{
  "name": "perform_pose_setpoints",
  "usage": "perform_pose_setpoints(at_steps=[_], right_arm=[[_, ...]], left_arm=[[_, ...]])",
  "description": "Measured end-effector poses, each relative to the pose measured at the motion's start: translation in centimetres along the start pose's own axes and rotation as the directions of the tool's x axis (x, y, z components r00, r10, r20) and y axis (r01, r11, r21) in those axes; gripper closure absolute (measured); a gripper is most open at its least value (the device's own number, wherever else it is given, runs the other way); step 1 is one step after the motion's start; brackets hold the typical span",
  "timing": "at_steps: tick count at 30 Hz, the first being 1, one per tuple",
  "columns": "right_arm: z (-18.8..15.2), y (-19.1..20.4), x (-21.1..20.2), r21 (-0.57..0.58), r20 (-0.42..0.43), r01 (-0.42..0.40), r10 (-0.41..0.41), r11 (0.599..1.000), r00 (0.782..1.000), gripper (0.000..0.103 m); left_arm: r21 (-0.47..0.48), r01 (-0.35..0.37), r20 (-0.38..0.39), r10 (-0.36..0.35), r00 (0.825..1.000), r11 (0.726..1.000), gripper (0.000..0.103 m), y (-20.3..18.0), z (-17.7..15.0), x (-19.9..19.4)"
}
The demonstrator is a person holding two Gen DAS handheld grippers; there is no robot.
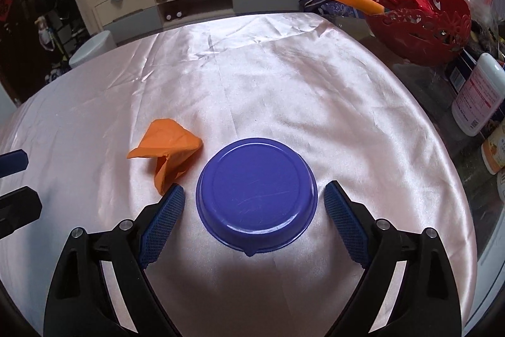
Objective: Collect trash
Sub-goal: 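Move both open tools toward the orange paper and blue plastic bowl, then grasp the blue plastic bowl rim with the right tool while the left tool grasps the orange paper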
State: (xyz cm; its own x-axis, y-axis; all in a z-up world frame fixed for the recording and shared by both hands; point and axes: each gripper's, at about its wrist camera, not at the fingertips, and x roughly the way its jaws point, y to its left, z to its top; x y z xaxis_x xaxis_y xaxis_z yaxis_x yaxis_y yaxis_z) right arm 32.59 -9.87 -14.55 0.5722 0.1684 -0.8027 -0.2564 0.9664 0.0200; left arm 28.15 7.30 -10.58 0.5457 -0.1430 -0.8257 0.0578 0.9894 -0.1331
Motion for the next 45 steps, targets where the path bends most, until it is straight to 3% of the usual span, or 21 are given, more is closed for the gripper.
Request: perform_pose_setpoints(at_steps=[1, 2, 10, 22, 26, 29, 30, 38, 45], right_arm=[[0.0, 0.0, 0.0, -0.003, 0.003, 0.004, -0.004, 1.0, 1.0, 0.023], [0.2, -0.1, -0.1, 0.001, 0.013, 0.004, -0.004, 1.0, 1.0, 0.024], [0.2, -3.3, -1.4, 0.09, 0.019, -0.066, 0.064, 0.994, 0.998, 0.026], [-0.9, -10.5, -5.3, 0.228, 0.06, -0.088, 0.076, 0.97, 0.995, 0.025], [-0.9, -10.3, -5.7, 0.216, 0.064, -0.108, 0.096, 0.97, 0.993, 0.025], [-0.6, -9.8, -6.1, 0.203, 0.07, -0.118, 0.106, 0.972, 0.992, 0.025], [-0.6, -9.6, -6.1, 0.199, 0.071, -0.121, 0.109, 0.972, 0.992, 0.025], [-0.8, -8.1, -7.3, 0.166, 0.07, -0.126, 0.116, 0.978, 0.991, 0.025], [-2.6, -6.6, -12.0, 0.133, 0.118, -0.111, 0.095, 0.985, 0.988, 0.025]], left_arm=[[-0.002, -0.002, 0.0, 0.002, 1.0, 1.0, 0.017, 0.0, 0.1, 0.1], [-0.006, -0.002, 0.001, 0.002, 1.0, 1.0, 0.017, 0.1, 0.2, 0.3], [0.036, -0.013, 0.005, 0.013, 1.0, 0.999, 0.017, -1.5, 0.9, 0.9], [0.175, -0.041, 0.01, 0.039, 0.999, 0.984, 0.02, -7.3, 2.7, 5.7], [0.19, -0.026, -0.007, 0.028, 1.0, 0.982, 0.034, -8.1, 3.5, 7.2], [0.182, 0.003, -0.049, 0.006, 0.999, 0.983, 0.064, -8.1, 3.8, 8.2], [0.176, 0.009, -0.055, 0.0, 0.999, 0.984, 0.065, -8.0, 3.8, 8.3], [0.165, 0.021, -0.028, -0.016, 0.999, 0.986, 0.066, -7.9, 3.1, 5.3], [0.162, 0.037, 0.015, -0.04, 0.999, 0.986, 0.066, -8.2, -0.3, -1.2]])
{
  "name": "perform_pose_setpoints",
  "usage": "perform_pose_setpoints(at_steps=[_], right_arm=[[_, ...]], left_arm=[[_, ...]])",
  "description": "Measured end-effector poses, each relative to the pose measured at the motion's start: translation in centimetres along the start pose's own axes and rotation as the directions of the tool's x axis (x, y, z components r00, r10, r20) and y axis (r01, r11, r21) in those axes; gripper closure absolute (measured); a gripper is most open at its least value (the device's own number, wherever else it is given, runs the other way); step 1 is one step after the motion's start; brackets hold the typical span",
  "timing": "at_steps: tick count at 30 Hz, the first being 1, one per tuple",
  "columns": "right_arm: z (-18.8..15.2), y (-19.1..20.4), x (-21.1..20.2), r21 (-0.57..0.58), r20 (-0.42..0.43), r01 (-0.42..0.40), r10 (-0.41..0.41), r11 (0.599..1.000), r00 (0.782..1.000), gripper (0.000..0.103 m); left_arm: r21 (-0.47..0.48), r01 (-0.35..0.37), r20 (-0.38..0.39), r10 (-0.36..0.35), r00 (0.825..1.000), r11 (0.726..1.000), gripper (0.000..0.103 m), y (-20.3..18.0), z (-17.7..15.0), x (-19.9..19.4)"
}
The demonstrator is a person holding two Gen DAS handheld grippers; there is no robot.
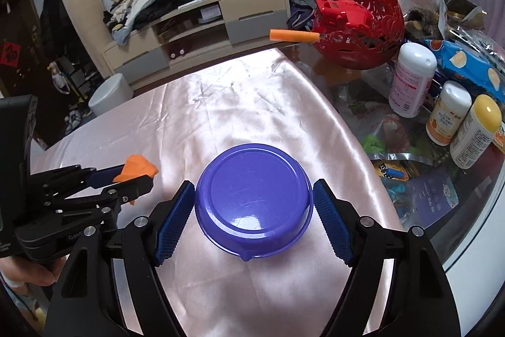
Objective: Collect trash
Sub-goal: 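Grasp the blue plastic bowl rim with the right tool while the left tool grasps the orange paper, then carry the blue bowl and orange paper over the black bin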
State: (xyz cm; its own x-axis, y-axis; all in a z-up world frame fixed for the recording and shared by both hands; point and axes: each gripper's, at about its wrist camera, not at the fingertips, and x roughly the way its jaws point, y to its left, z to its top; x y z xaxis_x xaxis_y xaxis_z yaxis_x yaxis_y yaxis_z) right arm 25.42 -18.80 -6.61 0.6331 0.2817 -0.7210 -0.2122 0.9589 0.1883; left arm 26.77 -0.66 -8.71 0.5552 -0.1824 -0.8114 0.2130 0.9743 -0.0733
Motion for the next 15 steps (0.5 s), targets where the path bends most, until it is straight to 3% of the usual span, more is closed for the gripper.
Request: perform_pose_setpoints(at_steps=[7, 15], right_arm=[[-2.9, 0.5, -6.1, 0.008, 0.035, 0.015, -0.016, 1.0, 0.999, 0.025], [-7.7, 1.1, -12.6, -0.032, 0.068, 0.06, -0.057, 0.998, 0.996, 0.025]], left_arm=[[-0.005, 0.004, 0.051, -0.004, 0.999, 1.0, 0.066, -1.1, -4.4, -7.2], [0.001, 0.08, 0.082, -0.079, 0.993, 0.997, 0.065, -3.7, -10.8, -13.4]])
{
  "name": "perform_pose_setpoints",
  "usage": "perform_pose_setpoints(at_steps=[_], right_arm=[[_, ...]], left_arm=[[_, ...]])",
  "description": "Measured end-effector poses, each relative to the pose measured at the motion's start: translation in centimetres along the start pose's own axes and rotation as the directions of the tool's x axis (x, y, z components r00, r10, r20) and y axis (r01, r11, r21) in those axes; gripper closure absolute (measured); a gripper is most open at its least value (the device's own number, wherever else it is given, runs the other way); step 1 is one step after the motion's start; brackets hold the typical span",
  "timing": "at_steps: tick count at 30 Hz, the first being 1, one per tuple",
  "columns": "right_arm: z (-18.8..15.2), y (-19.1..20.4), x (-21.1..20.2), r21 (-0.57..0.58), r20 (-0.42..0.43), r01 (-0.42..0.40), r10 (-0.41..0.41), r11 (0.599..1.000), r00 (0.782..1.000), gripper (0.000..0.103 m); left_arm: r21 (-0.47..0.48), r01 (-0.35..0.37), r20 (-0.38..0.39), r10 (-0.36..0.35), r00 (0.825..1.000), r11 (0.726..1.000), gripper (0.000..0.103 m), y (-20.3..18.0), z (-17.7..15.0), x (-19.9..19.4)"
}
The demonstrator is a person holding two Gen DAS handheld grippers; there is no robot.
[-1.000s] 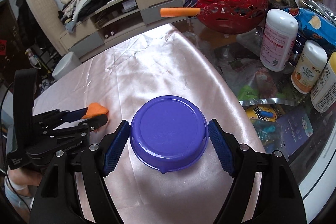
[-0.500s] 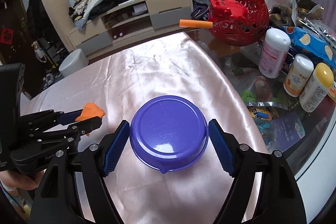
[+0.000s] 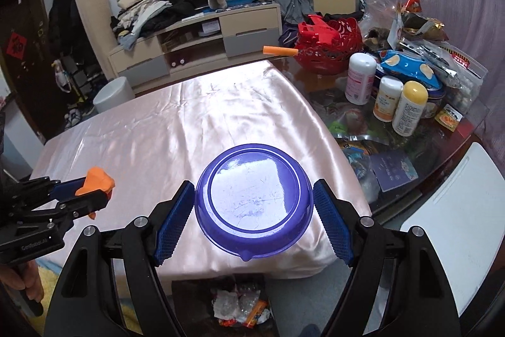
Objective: Collect trash
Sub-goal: 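Carry the blue bowl and orange paper over the black bin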
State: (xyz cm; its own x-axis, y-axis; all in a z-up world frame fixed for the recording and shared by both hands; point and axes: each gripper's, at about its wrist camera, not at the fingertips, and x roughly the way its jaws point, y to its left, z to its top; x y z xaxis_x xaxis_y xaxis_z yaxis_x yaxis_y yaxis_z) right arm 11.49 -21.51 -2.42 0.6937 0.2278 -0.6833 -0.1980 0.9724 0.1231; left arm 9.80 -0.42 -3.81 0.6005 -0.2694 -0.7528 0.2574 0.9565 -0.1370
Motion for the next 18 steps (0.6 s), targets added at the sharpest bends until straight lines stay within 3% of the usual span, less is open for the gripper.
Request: perform_pose_setpoints(at_steps=[8, 18], right_arm=[[-6.0, 0.4, -1.5, -0.014, -0.061, 0.018, -0.019, 1.0, 0.998, 0.025], [-11.6, 0.7, -0.3, 0.038, -0.128, -0.038, 0.043, 0.999, 0.991, 0.025]], left_arm=[[-0.018, 0.029, -0.09, -0.031, 0.995, 0.999, 0.065, -1.4, -6.9, 0.5], [-0.082, 0.083, -0.197, -0.098, 0.976, 0.993, 0.065, -2.7, -14.5, 4.4]])
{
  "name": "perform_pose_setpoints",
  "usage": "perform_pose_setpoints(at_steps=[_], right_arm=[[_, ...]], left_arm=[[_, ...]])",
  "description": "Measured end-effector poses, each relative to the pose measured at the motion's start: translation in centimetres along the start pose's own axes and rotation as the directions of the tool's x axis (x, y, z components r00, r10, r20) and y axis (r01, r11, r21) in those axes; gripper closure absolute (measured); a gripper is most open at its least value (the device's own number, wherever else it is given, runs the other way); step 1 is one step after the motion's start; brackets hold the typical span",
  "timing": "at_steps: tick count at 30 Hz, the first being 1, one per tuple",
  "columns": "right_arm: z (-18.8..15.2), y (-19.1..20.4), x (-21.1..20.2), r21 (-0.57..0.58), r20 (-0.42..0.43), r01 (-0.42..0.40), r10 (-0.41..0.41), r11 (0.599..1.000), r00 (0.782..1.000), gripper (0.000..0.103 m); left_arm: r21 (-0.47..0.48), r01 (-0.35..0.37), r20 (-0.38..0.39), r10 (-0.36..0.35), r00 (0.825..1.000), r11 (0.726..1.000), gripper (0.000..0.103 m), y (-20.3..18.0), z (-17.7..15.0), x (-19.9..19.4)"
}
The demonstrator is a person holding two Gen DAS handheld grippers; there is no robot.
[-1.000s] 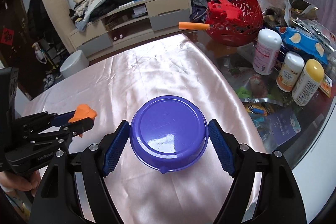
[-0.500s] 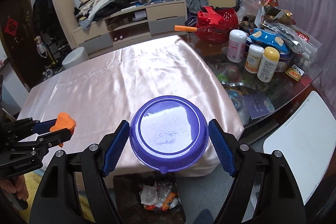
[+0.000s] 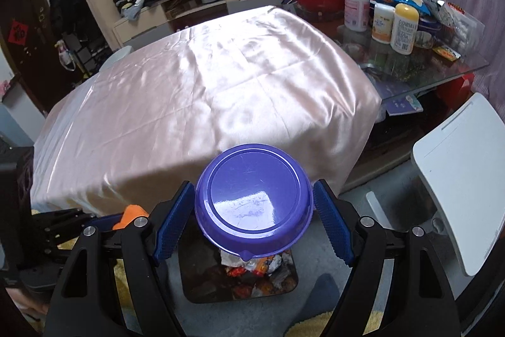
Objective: Collect trash
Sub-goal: 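Carry the blue bowl and orange paper over the black bin, then open both tools to drop the bowl and orange paper into the bin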
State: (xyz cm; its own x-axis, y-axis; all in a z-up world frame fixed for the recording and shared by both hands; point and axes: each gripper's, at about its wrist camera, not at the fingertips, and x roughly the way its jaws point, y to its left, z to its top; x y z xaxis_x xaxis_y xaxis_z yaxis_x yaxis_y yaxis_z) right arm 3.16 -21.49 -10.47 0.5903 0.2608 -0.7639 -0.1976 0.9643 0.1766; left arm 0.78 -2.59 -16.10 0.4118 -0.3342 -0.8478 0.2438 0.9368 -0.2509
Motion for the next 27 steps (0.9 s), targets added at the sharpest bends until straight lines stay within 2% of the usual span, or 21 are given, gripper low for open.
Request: perform_pose_setpoints(at_steps=[5, 10, 17, 19, 21, 24, 27], right_arm=[[-2.0, 0.0, 2.4, 0.02, -0.069, -0.028, 0.029, 0.999, 0.997, 0.025], [-3.2, -1.3, 5.5, 0.08, -0.174, -0.051, 0.064, 0.996, 0.983, 0.025], [-3.6, -1.4, 7.2, 0.097, -0.216, -0.054, 0.074, 0.994, 0.974, 0.025], [-3.5, -1.0, 7.6, 0.092, -0.221, -0.07, 0.089, 0.993, 0.971, 0.024], [-3.5, -0.8, 7.9, 0.093, -0.229, -0.082, 0.101, 0.992, 0.968, 0.023], [-3.3, -0.6, 8.1, 0.099, -0.232, -0.089, 0.11, 0.991, 0.966, 0.022], [-3.1, -0.9, 7.6, 0.102, -0.21, -0.077, 0.097, 0.992, 0.973, 0.014]], left_arm=[[0.046, -0.022, -0.032, 0.024, 0.999, 0.999, 0.065, -0.4, -0.9, 2.7], [0.056, -0.028, -0.08, 0.032, 0.996, 0.998, 0.065, 0.2, -1.2, 4.8], [0.045, 0.003, -0.115, 0.002, 0.993, 0.999, 0.065, 0.3, -1.1, 6.2], [0.045, 0.005, -0.12, 0.0, 0.993, 0.999, 0.06, 0.3, -1.1, 6.3], [0.048, 0.001, -0.119, 0.005, 0.993, 0.999, 0.048, 0.1, -1.1, 6.2], [0.053, -0.004, -0.116, 0.01, 0.993, 0.999, 0.042, 0.0, -1.1, 6.0], [0.051, -0.016, -0.103, 0.021, 0.994, 0.999, 0.036, 0.3, -1.1, 5.4]])
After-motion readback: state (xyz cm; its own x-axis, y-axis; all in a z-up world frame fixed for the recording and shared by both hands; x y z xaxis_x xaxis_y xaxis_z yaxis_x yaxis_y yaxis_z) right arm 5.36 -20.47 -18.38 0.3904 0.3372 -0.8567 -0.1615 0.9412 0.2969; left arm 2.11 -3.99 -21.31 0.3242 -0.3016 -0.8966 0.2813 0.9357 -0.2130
